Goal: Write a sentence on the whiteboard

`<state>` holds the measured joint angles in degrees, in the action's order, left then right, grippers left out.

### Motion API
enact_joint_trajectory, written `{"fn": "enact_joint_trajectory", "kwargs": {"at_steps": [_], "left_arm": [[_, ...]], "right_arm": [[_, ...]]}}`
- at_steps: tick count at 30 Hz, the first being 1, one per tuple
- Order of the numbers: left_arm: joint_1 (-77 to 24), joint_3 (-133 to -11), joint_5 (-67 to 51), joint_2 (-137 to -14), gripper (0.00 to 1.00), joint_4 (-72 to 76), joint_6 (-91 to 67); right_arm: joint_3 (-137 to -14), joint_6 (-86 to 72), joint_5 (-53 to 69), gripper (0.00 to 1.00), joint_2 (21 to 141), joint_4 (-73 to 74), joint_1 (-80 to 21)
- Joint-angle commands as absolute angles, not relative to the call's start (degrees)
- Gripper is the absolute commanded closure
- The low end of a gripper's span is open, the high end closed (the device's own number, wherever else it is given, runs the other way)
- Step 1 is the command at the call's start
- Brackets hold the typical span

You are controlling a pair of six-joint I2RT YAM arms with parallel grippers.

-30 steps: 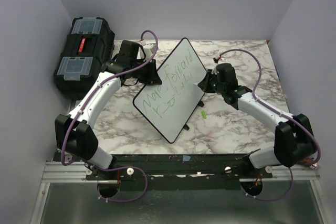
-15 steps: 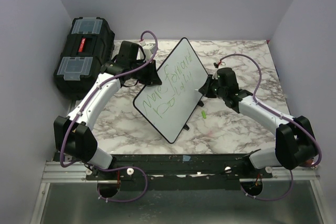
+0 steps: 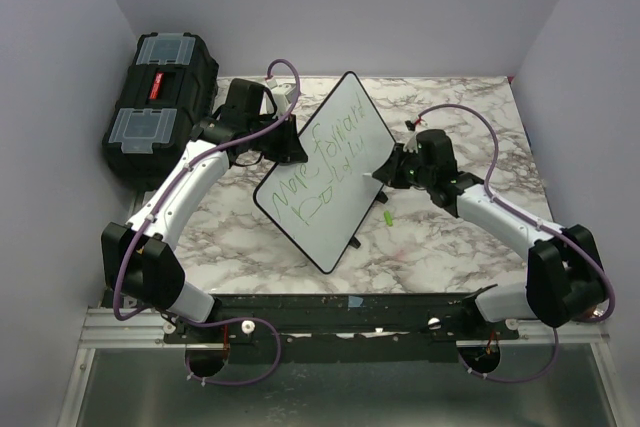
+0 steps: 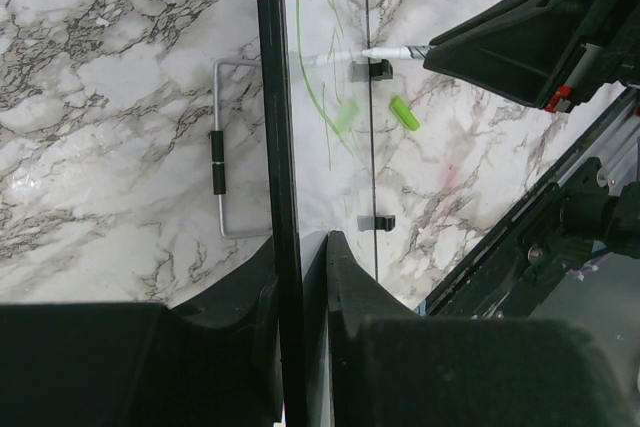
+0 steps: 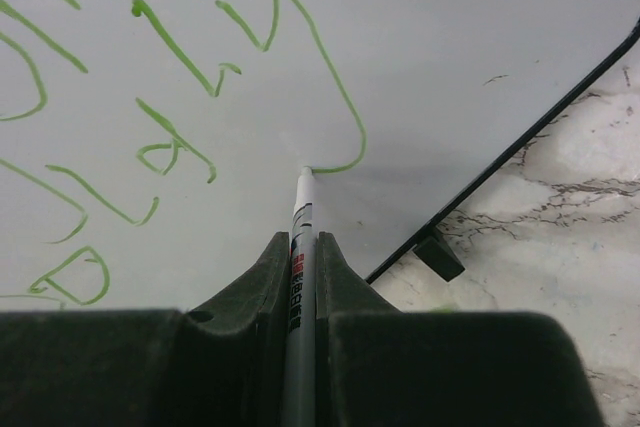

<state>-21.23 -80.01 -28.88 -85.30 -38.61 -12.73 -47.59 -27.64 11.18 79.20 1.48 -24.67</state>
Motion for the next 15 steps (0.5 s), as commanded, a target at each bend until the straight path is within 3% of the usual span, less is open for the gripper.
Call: {"fn": "enact_joint_trajectory", "kwargs": {"at_steps": [1, 15], "left_arm": [[-24.1, -77.1, -24.9, -85.9, 1.00, -42.4, -4.8], [-24.2, -77.5, -23.3, -86.5, 1.00, -43.1, -6.0]], "right_arm": [[-47.9, -30.0, 20.0, 0.99, 80.9, -2.1, -26.3], [-59.9, -26.3, 7.3, 0.99, 64.0, 15.0, -26.2]]}}
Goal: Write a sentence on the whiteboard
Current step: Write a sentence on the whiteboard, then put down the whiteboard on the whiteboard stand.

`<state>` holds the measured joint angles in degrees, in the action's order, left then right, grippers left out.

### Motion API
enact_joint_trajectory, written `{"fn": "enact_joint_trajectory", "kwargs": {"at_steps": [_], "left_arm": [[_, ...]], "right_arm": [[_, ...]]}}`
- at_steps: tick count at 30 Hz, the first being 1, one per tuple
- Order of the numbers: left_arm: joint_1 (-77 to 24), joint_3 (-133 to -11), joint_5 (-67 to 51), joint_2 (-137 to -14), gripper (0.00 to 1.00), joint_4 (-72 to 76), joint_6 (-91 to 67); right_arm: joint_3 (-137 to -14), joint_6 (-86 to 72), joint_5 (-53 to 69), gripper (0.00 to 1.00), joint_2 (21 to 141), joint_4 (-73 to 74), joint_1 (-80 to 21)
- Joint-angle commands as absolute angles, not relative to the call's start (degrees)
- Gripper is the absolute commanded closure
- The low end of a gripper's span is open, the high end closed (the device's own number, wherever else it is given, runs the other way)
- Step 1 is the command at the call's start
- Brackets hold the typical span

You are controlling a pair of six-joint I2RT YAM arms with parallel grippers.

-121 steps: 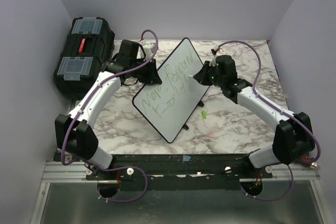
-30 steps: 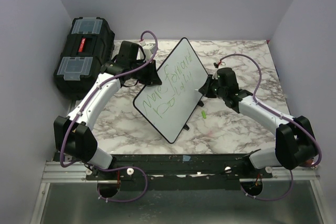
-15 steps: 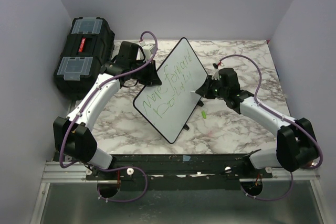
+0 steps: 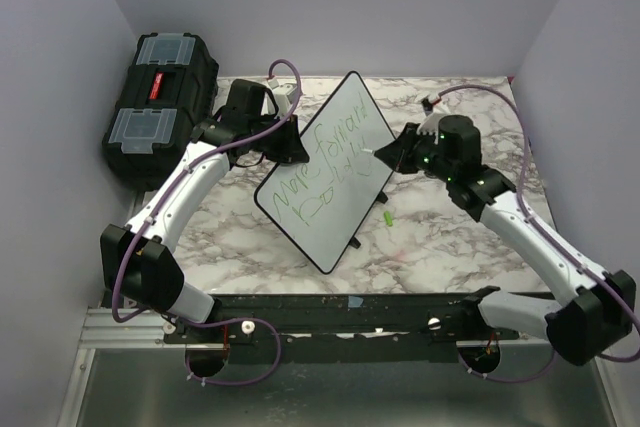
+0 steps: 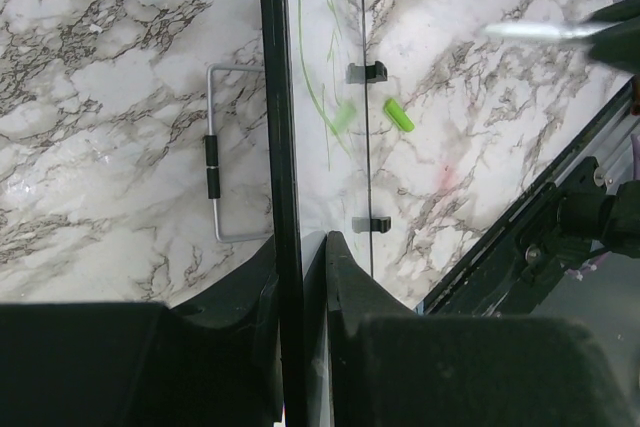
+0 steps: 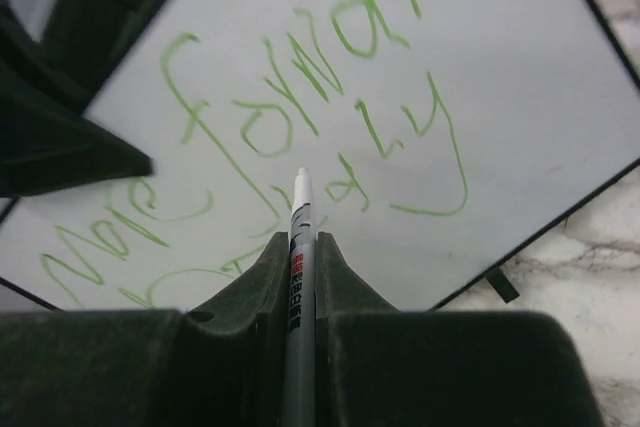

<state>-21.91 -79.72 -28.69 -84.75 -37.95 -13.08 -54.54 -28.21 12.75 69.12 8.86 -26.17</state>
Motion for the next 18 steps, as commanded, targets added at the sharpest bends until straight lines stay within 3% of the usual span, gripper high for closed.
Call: {"fn": "enact_joint_trajectory", "kwargs": {"at_steps": [1, 18], "left_arm": [[-24.2, -77.5, -22.9, -86.4, 1.00, -43.2, -6.1], [-24.2, -75.9, -19.6, -87.2, 1.00, -43.6, -7.2]], "right_arm": [[-60.4, -26.1, 6.3, 0.99, 63.1, 16.2, -26.3], [-58.9, -25.9, 0.3, 0.99, 55.6, 19.2, -26.3]]}}
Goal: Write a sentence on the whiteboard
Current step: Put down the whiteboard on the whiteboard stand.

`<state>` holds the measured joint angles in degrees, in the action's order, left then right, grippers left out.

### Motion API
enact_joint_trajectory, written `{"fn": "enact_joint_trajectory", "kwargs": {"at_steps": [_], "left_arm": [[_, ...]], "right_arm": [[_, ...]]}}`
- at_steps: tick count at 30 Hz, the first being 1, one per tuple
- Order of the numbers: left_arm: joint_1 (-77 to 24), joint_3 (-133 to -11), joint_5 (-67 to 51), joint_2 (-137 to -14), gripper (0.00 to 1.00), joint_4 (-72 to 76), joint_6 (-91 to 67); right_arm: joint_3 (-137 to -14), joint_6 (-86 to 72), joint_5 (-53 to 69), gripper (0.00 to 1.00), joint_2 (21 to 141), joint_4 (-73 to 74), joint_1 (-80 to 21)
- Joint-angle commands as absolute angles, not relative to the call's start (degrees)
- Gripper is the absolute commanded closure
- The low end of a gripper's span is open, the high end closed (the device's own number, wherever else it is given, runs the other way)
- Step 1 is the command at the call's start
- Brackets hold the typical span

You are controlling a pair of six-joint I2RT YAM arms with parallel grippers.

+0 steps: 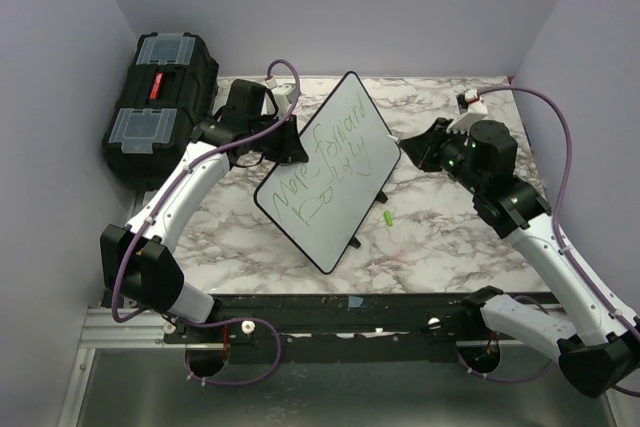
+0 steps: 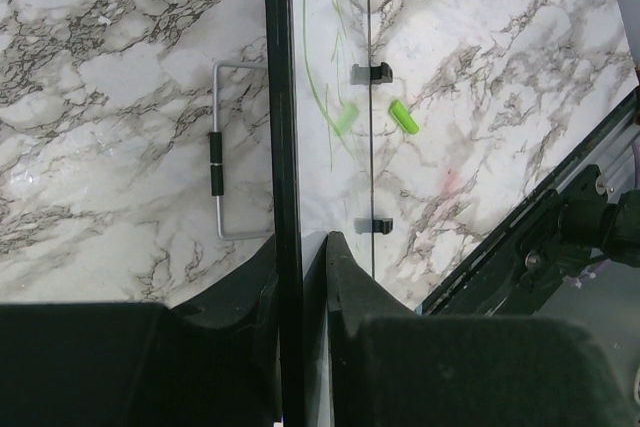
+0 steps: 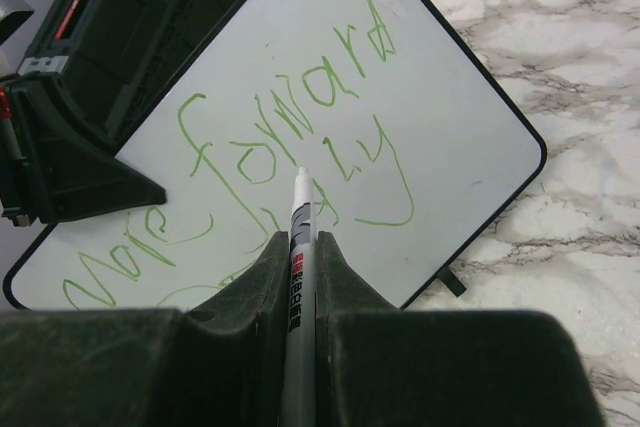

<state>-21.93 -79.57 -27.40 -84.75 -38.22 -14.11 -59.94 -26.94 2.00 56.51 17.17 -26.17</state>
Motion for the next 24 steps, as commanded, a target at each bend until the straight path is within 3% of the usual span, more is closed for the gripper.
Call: {"fn": "enact_joint_trajectory", "kwargs": {"at_steps": [1, 10, 14, 24], "left_arm": [[-24.2, -76.0, -19.5, -87.3, 1.00, -43.6, -7.2], [-24.1, -76.4, -19.1, -89.1, 0.96, -44.5, -6.8], [-24.2, -75.6, -18.9, -89.4, 0.86, -44.1, -6.5], [-24.1, -75.9, -18.4, -90.6, 0.71, -43.6, -6.5]], "right_arm": [[-58.8, -25.8, 0.3, 0.99, 55.6, 19.2, -26.3], [-57.0, -26.1, 0.8, 0.99, 54.4, 18.4, -26.3], [-56.7, -26.1, 1.1, 0.99, 54.3, 18.5, -26.3], [-56.8, -26.1, 1.7, 0.99, 54.7, 18.5, -26.2]]}}
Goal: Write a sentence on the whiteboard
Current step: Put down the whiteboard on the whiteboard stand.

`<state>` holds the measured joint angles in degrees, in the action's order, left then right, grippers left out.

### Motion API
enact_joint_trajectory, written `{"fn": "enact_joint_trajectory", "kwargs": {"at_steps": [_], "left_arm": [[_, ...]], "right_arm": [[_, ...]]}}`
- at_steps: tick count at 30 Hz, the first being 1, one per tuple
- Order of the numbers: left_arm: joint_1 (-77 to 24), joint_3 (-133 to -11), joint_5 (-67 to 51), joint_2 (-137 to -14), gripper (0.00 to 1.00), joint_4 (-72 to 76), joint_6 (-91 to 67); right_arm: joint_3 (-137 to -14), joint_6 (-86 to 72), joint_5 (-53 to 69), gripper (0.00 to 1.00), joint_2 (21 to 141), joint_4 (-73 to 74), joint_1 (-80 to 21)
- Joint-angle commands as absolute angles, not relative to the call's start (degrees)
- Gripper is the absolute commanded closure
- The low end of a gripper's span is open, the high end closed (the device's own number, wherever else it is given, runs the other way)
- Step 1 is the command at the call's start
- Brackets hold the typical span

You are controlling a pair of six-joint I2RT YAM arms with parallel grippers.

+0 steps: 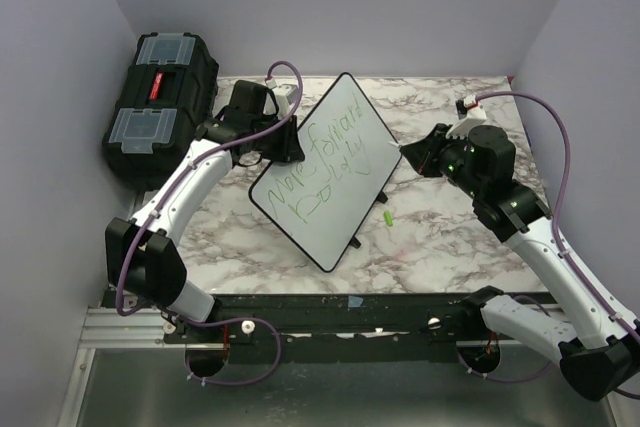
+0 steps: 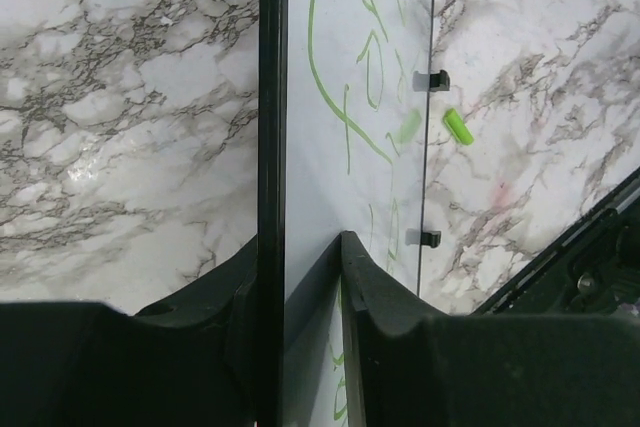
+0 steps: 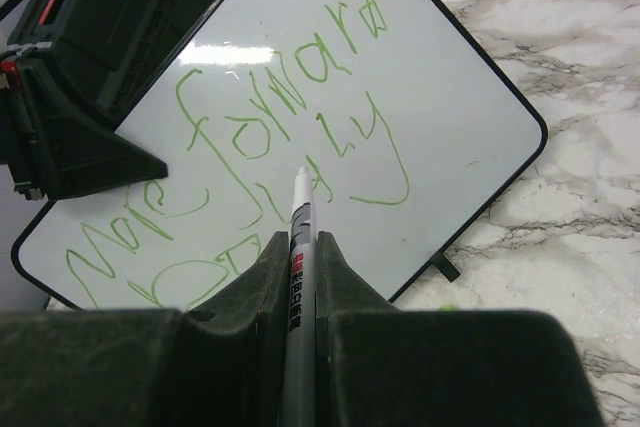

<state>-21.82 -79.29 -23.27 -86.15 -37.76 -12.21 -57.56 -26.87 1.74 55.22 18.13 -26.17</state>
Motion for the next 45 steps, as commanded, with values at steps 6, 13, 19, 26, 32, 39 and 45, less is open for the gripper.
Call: {"fn": "enact_joint_trajectory", "kwargs": {"at_steps": [6, 13, 19, 26, 32, 39, 45], "left_arm": [[-24.1, -77.8, -18.6, -91.8, 0.69, -43.8, -6.4], [-24.1, -79.2, -17.9, -93.4, 0.60, -43.7, -6.3], [-24.1, -80.3, -17.2, -94.1, 0.57, -44.0, -5.9], [-24.1, -81.9, -16.3, -94.6, 0.53, -44.8, -5.7], [-24.1, -84.3, -14.5, -94.8, 0.48, -46.4, -5.1], [-24.1, -87.3, -12.5, -95.0, 0.44, -48.3, -4.7], [-24.1, -90.4, -8.8, -94.3, 0.41, -50.6, -4.3]], "right_arm": [[-56.6, -26.2, 2.0, 0.99, 54.7, 18.5, -26.2], [-56.4, -25.9, 2.1, 1.00, 54.7, 18.5, -26.3], [-56.0, -25.8, 2.3, 0.99, 54.7, 18.3, -26.3], [-55.7, -25.6, 2.5, 0.99, 54.8, 18.1, -26.3], [-55.5, -25.5, 2.3, 0.99, 54.8, 18.1, -26.2], [-55.3, -25.5, 2.4, 0.99, 54.5, 18.1, -26.3], [-55.4, -25.3, 1.9, 0.99, 54.2, 18.5, -26.2]]}}
